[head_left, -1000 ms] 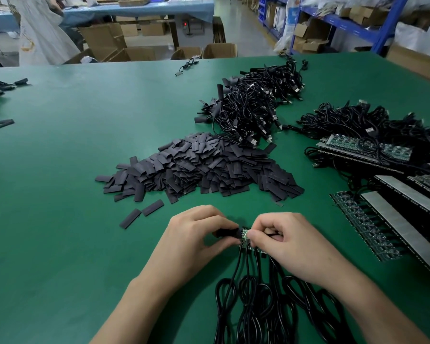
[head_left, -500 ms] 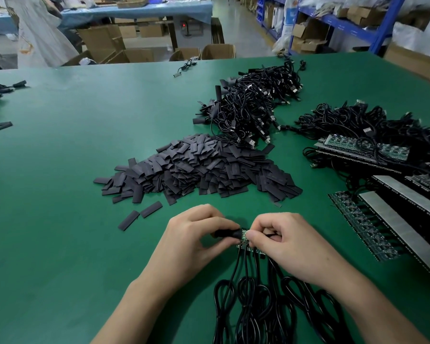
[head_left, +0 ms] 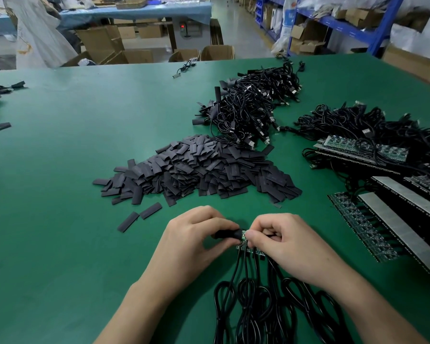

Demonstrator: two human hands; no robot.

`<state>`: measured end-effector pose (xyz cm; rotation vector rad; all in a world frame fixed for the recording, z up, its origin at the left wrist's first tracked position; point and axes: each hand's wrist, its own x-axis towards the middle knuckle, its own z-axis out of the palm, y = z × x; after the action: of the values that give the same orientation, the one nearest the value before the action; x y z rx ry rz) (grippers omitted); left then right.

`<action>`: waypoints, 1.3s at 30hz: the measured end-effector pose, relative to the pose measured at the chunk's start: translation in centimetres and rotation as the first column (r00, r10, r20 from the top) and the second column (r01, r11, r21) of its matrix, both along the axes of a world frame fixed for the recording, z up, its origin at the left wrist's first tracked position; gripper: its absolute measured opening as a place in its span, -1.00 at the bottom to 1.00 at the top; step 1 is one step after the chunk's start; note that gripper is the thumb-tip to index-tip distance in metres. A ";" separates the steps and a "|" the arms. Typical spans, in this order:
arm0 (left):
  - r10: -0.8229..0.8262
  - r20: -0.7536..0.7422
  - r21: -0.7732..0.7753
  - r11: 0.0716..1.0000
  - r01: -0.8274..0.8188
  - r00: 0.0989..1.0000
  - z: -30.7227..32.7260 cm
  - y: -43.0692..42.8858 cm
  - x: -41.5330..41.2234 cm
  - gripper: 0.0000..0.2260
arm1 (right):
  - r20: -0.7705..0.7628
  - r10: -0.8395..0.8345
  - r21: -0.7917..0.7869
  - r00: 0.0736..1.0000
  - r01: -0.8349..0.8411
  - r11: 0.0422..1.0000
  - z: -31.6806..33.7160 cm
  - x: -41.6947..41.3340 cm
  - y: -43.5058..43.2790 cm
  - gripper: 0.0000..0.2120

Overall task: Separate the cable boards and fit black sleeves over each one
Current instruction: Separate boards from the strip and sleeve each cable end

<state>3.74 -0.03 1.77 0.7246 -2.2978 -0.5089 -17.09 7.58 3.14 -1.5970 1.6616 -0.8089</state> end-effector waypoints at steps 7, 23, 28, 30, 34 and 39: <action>-0.008 0.078 -0.095 0.995 0.015 0.997 0.3 -0.2 0.2 -0.81 | 0.009 0.010 -0.006 1.000 -0.010 1.000 0.0 0.1 0.0 -0.75; -0.012 0.064 0.108 0.994 0.005 0.998 0.3 0.1 0.0 -0.83 | -0.045 -0.001 -0.022 0.999 0.000 1.000 -0.4 0.2 0.0 -0.74; -0.021 0.025 0.256 0.967 0.014 0.999 0.3 -0.2 0.1 -0.84 | -0.025 -0.013 -0.023 1.000 0.012 1.000 -0.2 0.0 0.0 -0.71; -0.022 0.012 0.292 0.956 0.017 1.000 0.3 -0.2 0.3 -0.86 | -0.023 -0.023 -0.028 0.999 0.022 0.999 -0.1 -0.1 0.0 -0.69; 0.003 -0.003 0.334 0.942 -0.001 1.000 0.5 -0.2 0.2 -0.87 | -0.033 -0.034 -0.027 0.999 0.033 0.999 0.1 -0.1 0.0 -0.67; 0.001 0.000 0.321 0.947 -0.001 1.000 0.6 -0.1 0.2 -0.86 | -0.019 -0.043 -0.009 0.999 0.043 0.999 0.3 -0.2 0.0 -0.66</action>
<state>3.91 -0.14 2.41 0.8785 -2.2377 -0.8972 -17.25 7.56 3.46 -1.5846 1.7136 -0.8264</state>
